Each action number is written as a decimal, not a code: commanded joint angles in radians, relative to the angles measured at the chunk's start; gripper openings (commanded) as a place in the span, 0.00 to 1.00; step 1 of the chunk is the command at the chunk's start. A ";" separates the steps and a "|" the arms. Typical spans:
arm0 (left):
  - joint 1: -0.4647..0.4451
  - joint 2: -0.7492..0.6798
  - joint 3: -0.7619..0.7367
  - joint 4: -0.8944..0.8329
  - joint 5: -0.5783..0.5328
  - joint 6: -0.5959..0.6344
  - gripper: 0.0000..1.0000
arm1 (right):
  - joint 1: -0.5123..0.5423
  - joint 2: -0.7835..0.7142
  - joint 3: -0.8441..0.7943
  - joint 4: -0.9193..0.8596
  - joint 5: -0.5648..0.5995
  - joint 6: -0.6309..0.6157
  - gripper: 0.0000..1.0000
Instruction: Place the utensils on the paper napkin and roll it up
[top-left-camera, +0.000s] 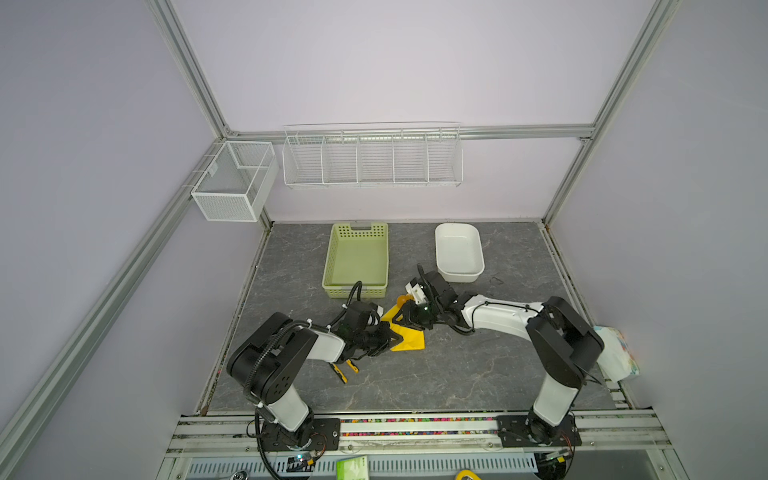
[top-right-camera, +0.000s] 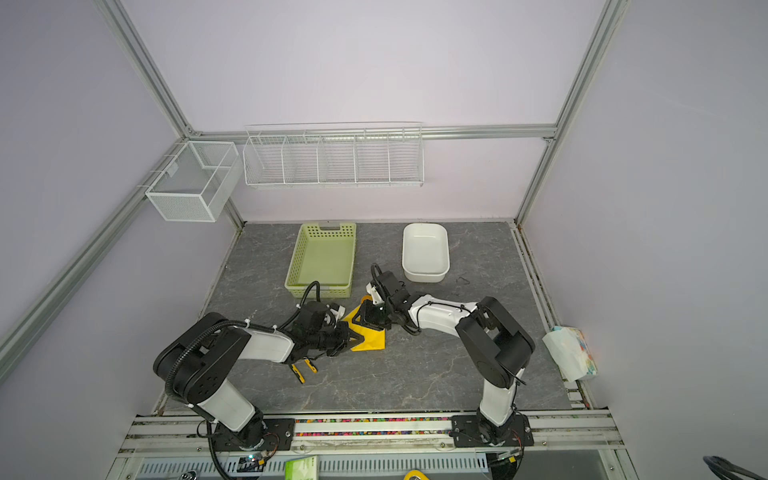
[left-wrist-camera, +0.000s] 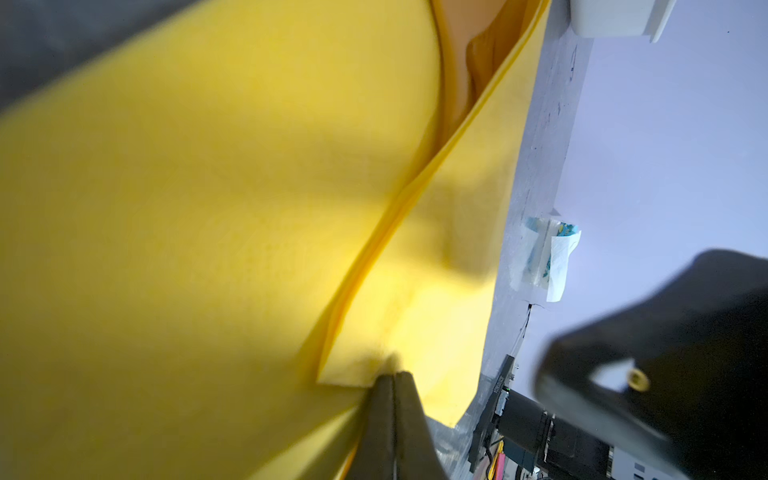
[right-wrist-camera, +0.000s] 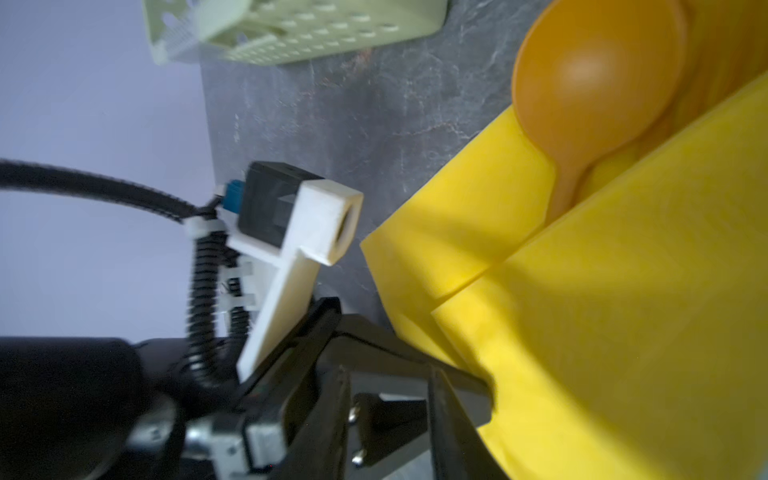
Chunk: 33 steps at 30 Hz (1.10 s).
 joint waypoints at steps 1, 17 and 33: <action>-0.003 0.025 0.003 -0.026 -0.024 0.001 0.00 | -0.016 -0.063 -0.062 -0.068 0.014 -0.021 0.20; -0.003 0.027 0.002 -0.025 -0.022 0.004 0.00 | -0.019 -0.112 -0.245 -0.099 0.054 -0.032 0.09; -0.003 -0.085 0.160 -0.301 -0.024 0.156 0.01 | -0.020 -0.101 -0.265 -0.130 0.105 -0.046 0.08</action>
